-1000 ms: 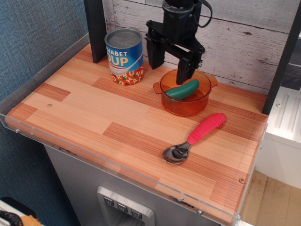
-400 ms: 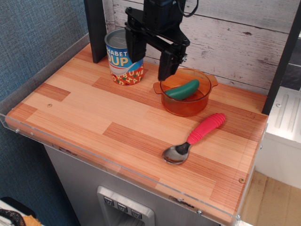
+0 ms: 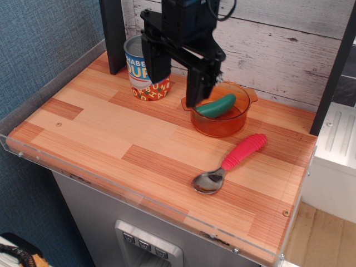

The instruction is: Put the green item inside of the pot.

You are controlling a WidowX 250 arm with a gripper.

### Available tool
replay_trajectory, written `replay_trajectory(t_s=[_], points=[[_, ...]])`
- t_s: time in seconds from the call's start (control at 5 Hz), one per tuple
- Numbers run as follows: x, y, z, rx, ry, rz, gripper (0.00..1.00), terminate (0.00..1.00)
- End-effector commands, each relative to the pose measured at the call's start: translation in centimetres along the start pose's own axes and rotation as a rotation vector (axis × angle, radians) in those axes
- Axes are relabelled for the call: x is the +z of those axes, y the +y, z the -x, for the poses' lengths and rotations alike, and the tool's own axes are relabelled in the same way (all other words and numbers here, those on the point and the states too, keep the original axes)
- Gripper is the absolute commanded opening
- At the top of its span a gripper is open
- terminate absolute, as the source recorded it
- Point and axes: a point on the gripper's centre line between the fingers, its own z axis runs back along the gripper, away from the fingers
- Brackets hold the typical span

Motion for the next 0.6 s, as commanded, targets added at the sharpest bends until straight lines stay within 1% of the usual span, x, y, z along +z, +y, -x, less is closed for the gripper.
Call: replay_trajectory(t_s=[0.0, 0.2, 0.4], points=[[2.83, -2.39, 1.47, -0.059, -0.046, 0.015, 1.0, 0.0], [2.83, -2.39, 1.47, -0.059, -0.046, 0.015, 1.0, 0.0], [2.83, -2.39, 1.47, -0.059, -0.046, 0.015, 1.0, 1.0]])
